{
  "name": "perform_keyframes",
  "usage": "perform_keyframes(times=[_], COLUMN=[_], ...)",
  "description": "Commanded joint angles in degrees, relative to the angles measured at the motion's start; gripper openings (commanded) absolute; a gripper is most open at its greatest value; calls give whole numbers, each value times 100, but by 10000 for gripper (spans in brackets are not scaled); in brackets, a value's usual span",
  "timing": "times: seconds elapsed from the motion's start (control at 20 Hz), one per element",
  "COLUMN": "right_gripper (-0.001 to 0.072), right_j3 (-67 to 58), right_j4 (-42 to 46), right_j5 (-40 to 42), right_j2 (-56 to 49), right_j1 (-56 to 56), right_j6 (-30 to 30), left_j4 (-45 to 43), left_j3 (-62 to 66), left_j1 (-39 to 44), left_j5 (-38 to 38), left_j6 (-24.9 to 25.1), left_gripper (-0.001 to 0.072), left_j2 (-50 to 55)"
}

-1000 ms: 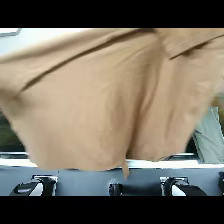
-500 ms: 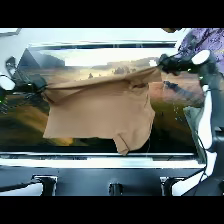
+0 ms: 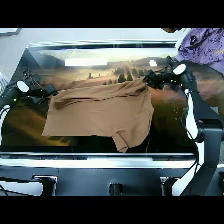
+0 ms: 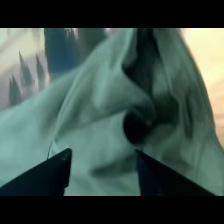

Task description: Fold the clothes and pants, and hang the long-sleeved shirts on hangers.

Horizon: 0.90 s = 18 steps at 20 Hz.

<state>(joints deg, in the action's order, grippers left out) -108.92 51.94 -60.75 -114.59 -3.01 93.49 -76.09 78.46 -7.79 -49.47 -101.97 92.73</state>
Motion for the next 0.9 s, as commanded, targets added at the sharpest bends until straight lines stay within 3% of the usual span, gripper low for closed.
perform_keyframes(times=[0.0,0.2,0.35,0.55,0.85], right_gripper=[480,473,474,474,471], right_j3=[-4,334,2166,4642,6181], right_j4=[57,98,-391,-400,-782], right_j5=[-1246,-3032,-2833,-2142,-1502], right_j2=[243,815,1683,2662,2970], right_j1=[-337,-1228,-1696,-1700,-1696], right_j6=[-221,-1126,-1582,-2011,-2424], left_j4=[81,63,59,42,44], left_j3=[393,363,-98,-763,-1019], left_j1=[-330,-1082,-1486,-1687,-1676], left_j5=[-973,-1698,-2033,-2044,-2065], left_j6=[129,546,813,682,684], left_gripper=[617,617,617,617,616], left_j2=[-96,-837,-1381,-1781,-1777])
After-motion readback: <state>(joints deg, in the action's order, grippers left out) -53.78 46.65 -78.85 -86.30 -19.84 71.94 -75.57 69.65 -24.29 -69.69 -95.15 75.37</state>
